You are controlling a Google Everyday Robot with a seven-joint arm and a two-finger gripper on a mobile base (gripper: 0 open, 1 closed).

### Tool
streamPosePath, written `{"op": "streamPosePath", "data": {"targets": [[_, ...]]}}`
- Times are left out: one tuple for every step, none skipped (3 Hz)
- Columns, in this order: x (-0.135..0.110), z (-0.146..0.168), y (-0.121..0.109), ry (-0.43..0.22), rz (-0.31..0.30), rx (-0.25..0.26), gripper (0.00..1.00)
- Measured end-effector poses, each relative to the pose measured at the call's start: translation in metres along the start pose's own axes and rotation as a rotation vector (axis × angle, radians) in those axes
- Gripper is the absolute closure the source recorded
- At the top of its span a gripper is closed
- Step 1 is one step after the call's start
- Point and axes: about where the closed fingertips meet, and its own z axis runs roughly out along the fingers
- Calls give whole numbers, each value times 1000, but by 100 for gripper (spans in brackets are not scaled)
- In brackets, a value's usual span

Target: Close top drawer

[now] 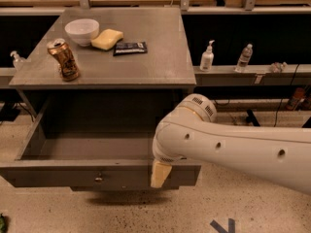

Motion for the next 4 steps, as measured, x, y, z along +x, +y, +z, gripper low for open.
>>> {"op": "streamPosePath", "data": {"targets": [[-14, 7, -12, -32, -70, 86, 0], [-20, 8, -27, -64, -101, 117, 0], [-27, 23, -47, -54, -147, 83, 23], [-29, 24, -53, -44, -150, 77, 28]]}}
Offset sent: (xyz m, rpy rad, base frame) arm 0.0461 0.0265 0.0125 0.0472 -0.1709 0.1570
